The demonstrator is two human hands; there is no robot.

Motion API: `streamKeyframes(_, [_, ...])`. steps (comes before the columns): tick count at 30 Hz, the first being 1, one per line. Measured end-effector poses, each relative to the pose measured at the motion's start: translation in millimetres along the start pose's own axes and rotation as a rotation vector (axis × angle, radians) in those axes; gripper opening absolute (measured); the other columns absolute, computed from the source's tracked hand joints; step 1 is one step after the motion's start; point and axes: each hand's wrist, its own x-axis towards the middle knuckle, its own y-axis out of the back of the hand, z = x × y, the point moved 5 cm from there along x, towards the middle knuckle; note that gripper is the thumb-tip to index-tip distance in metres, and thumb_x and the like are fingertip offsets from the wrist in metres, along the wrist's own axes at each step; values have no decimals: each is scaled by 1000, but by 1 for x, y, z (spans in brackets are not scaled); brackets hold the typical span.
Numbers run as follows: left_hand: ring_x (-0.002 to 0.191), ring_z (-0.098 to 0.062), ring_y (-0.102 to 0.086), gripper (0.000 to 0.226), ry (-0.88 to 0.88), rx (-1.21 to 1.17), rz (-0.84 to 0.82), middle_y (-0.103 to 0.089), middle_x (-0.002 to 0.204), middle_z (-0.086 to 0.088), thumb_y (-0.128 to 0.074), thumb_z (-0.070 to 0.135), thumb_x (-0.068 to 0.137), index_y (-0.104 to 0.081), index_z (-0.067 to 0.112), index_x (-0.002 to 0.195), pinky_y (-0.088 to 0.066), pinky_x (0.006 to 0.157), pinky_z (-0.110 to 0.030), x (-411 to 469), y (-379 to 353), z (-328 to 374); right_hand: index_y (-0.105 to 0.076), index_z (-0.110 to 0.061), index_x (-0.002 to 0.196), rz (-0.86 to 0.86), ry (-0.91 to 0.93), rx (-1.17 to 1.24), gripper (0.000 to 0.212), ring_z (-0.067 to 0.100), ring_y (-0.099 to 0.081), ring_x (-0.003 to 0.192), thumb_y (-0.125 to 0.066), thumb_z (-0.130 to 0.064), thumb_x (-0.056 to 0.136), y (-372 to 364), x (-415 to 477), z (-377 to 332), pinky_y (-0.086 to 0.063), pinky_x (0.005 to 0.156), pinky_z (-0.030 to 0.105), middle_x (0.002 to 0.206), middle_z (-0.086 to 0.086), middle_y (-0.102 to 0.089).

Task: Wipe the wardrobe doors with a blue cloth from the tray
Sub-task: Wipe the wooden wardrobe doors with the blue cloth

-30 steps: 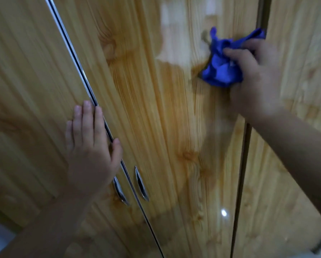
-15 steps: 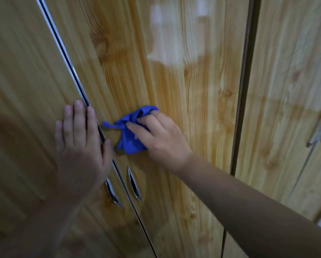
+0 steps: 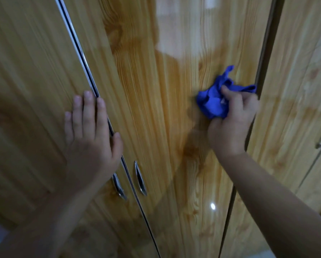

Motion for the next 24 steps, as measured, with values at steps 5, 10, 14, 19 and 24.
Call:
streamKeyframes(5, [163, -31, -1, 82, -7, -2, -22, -11, 174, -19, -53, 32, 98, -14, 8, 166, -4, 131, -49, 2, 3, 1, -72, 5, 114, -208, 282, 121, 28, 28, -51, 93, -58, -2, 91, -42, -63, -78, -44, 85, 33, 96, 20, -62])
streamKeyframes(10, [163, -30, 0, 78, -28, 5, -41, -9, 175, -17, -49, 33, 102, -13, 9, 167, -3, 131, -47, 3, 5, -2, -73, -3, 114, -489, 724, 138, 23, 31, -62, 91, -57, -5, 97, -62, -104, -114, -52, 83, 42, 96, 13, -67])
streamKeyframes(14, [163, -29, 2, 78, -41, 24, -73, -2, 176, -13, -45, 39, 105, -9, 11, 168, -1, 132, -46, 2, 3, -6, -74, -8, 111, -548, 1004, 62, 21, 28, -64, 101, -57, -8, 99, -54, -96, -104, -48, 91, 36, 102, 8, -69])
streamKeyframes(19, [164, -26, 3, 79, -29, -2, -67, 2, 176, -9, -45, 39, 104, -6, 14, 168, 2, 132, -43, 2, 2, -6, -74, -6, 114, -471, 1050, 27, 21, 32, -67, 101, -60, -8, 98, -45, -45, -116, -55, 84, 39, 106, 13, -71])
streamKeyframes(24, [164, -26, 1, 77, -18, -32, -60, 0, 176, -9, -43, 41, 104, -8, 14, 168, 1, 132, -44, 1, 2, -5, -74, -2, 115, -294, 1014, 53, 28, 39, -66, 98, -52, -7, 98, -51, 35, -164, -52, 83, 45, 108, 20, -70])
